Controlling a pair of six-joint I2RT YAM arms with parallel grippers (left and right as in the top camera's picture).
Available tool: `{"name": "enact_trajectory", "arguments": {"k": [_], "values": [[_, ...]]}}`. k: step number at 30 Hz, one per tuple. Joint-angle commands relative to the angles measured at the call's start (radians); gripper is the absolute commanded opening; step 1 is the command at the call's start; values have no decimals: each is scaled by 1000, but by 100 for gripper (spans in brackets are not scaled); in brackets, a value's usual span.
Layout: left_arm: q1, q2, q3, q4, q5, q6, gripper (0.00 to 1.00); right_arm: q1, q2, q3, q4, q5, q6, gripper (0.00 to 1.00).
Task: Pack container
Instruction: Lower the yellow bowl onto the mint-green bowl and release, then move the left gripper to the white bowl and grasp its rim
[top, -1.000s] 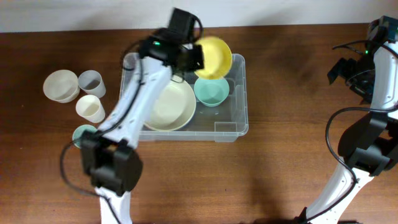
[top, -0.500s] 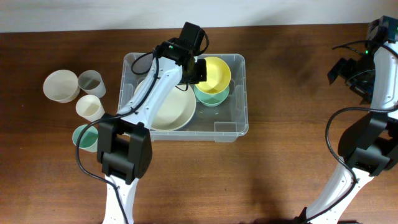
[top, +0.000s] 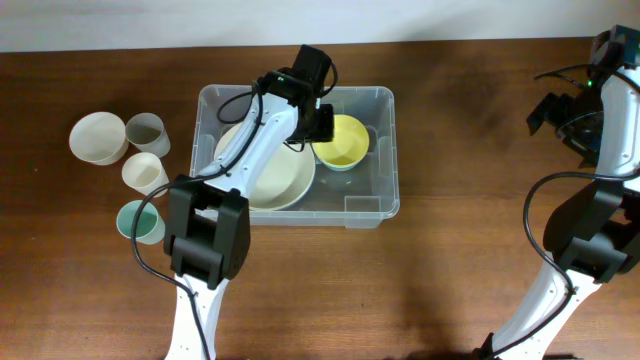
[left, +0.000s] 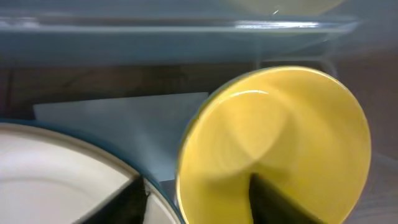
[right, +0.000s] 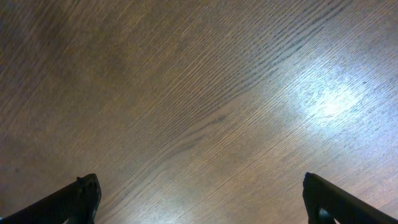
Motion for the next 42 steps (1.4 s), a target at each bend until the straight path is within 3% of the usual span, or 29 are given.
{"name": "enact_trajectory", "arguments": {"k": [1, 2, 10, 15, 21, 26, 32, 42], "values": [[3, 4, 36, -3, 3, 61, 84, -3, 0, -3, 0, 2, 0, 99], [11, 0, 69, -13, 1, 79, 99, -3, 0, -3, 0, 2, 0, 99], [196, -32, 569, -282, -162, 45, 99, -3, 0, -3, 0, 2, 0, 99], [432, -33, 750, -467, -325, -140, 100, -3, 0, -3, 0, 2, 0, 99], [744, -13, 703, -676, -286, -396, 99, -3, 0, -3, 0, 2, 0, 99], [925, 32, 528, -634, -185, -401, 99, -3, 0, -3, 0, 2, 0, 99], [986, 105, 387, -541, -126, -401, 99, -3, 0, -3, 0, 2, 0, 99], [987, 231, 370, -463, -123, -374, 99, -3, 0, -3, 0, 2, 0, 99]]}}
